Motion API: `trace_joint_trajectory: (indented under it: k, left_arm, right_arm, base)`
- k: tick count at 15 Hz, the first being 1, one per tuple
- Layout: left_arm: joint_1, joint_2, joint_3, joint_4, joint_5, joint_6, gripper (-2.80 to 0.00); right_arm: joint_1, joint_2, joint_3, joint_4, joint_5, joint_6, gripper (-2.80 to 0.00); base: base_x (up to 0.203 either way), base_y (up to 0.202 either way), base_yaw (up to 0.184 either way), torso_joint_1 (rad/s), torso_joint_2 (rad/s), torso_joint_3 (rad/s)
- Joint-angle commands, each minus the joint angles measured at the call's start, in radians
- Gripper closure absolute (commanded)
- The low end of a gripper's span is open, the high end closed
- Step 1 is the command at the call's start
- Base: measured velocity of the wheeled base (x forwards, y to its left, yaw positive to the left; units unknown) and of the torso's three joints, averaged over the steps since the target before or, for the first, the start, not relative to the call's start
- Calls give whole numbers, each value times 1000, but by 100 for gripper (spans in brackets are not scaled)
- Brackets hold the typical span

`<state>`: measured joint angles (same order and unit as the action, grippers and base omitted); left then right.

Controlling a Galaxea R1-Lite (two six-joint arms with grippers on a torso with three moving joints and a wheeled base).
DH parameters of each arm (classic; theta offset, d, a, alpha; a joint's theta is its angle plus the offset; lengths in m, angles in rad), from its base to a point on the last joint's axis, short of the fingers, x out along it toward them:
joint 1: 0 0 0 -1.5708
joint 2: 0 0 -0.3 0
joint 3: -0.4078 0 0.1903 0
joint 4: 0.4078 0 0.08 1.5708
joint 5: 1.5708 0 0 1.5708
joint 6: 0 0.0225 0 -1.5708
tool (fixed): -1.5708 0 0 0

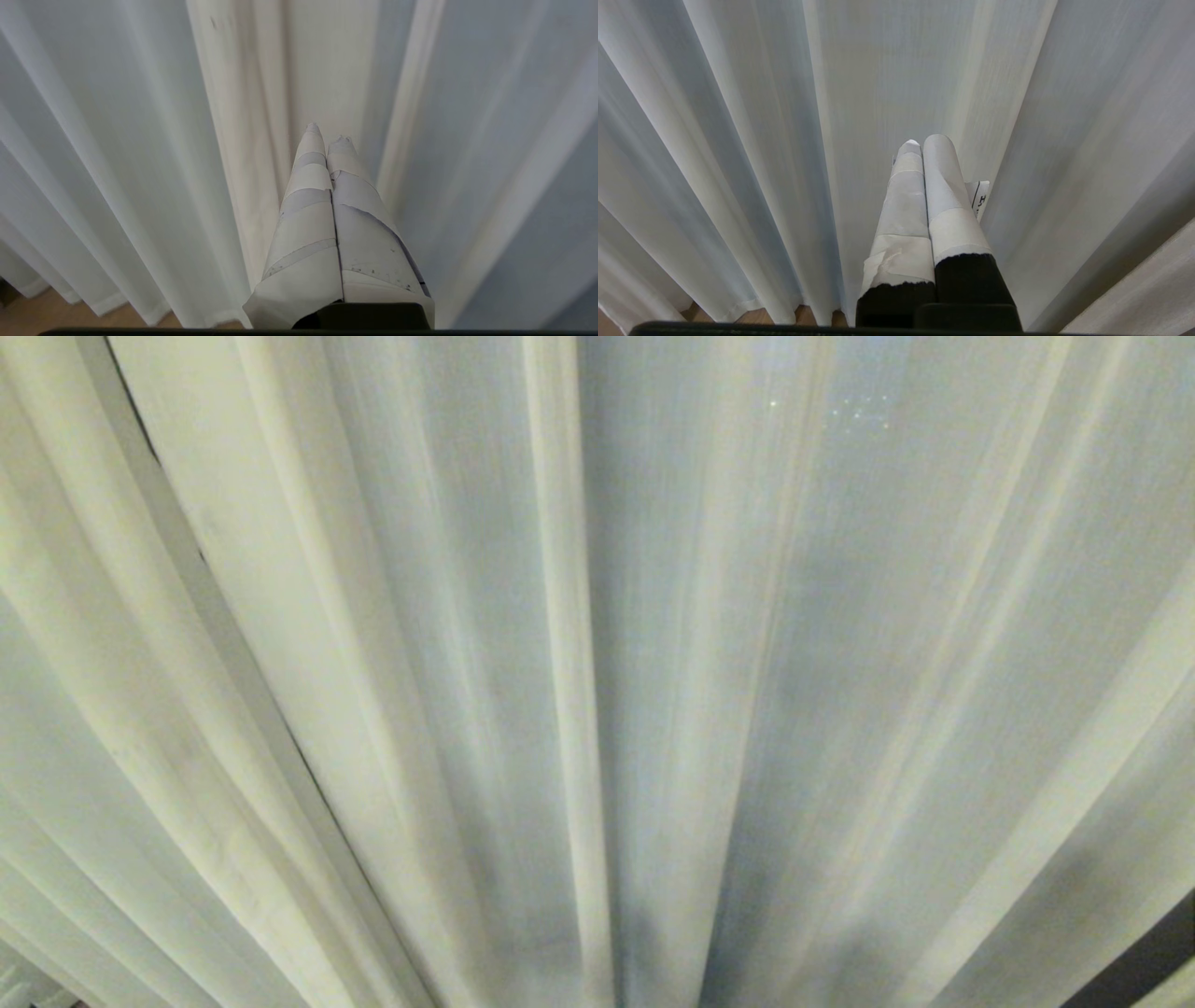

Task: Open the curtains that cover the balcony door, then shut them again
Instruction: Close the outer curtains on both sides

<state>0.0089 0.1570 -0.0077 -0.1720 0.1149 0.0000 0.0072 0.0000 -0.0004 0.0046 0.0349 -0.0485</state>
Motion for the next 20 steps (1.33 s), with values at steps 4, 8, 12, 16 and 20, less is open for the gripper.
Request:
trace_joint_trajectory:
  k: [4, 8, 12, 16, 20]
  left_arm:
    - [-9, -157, 8, 171, -106, 2, 0]
    - [-9, -157, 8, 167, -107, 0, 0]
    - [-9, -157, 8, 167, -107, -2, 0]
    - [-9, -157, 8, 167, -109, 2, 0]
    - [-9, -157, 8, 167, -109, 0, 0]
  right_arm:
    - [0, 0, 0, 0, 0, -1, 0]
    - [0, 1, 0, 0, 0, -1, 0]
    - [0, 0, 0, 0, 0, -1, 0]
    - [0, 0, -1, 0, 0, -1, 0]
    - [0, 1, -1, 0, 0, -1, 0]
  base:
    - [0, 0, 0, 0, 0, 0]
    - [0, 0, 0, 0, 0, 0]
    - [0, 0, 0, 0, 0, 0]
    - [0, 0, 0, 0, 0, 0]
    - [0, 0, 0, 0, 0, 0]
